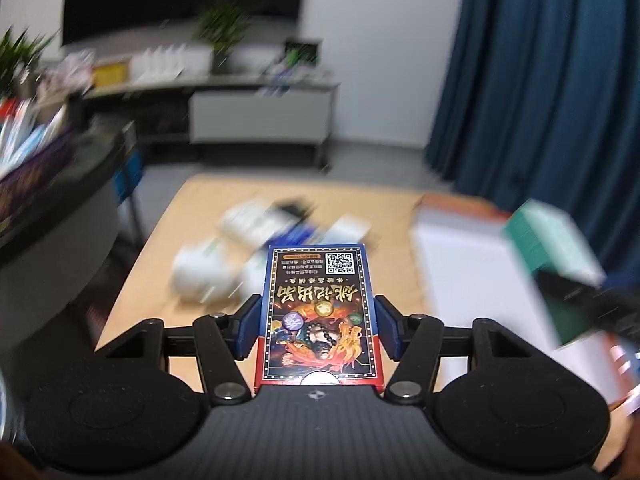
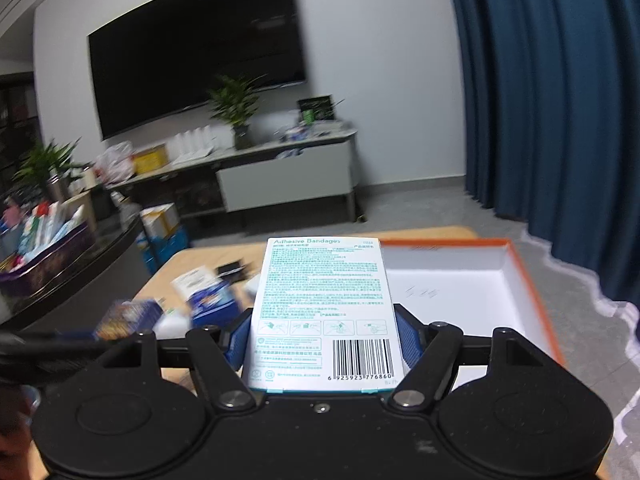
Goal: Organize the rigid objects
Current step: 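Carry the card box with the left gripper while the right carries the bandage box to the white box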
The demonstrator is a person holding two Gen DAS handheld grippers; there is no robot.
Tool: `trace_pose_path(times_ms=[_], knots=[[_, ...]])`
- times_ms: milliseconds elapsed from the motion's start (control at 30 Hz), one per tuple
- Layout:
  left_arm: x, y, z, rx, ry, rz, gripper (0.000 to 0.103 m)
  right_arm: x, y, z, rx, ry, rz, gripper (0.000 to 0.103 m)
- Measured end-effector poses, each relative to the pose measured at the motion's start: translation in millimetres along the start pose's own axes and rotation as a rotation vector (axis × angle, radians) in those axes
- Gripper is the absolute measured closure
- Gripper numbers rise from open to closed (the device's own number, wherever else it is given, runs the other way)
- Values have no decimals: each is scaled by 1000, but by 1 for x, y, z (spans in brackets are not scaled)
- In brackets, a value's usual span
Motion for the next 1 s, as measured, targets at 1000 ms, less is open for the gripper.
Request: trace_pose_path(times_ms=[1000], knots=[[-69,102,114,141,117,-132,43,-55,68,107,185,117,-143,19]])
Point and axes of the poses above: each gripper's, at about its wrist camera, not at the fingertips, and y roughly the way its jaws point, z to its right, x to its underside, the point moved 1 cm from there along y, roughly the way its jaws point, and after that the axes turned 13 degrees about -z, right-handed, at the moved point
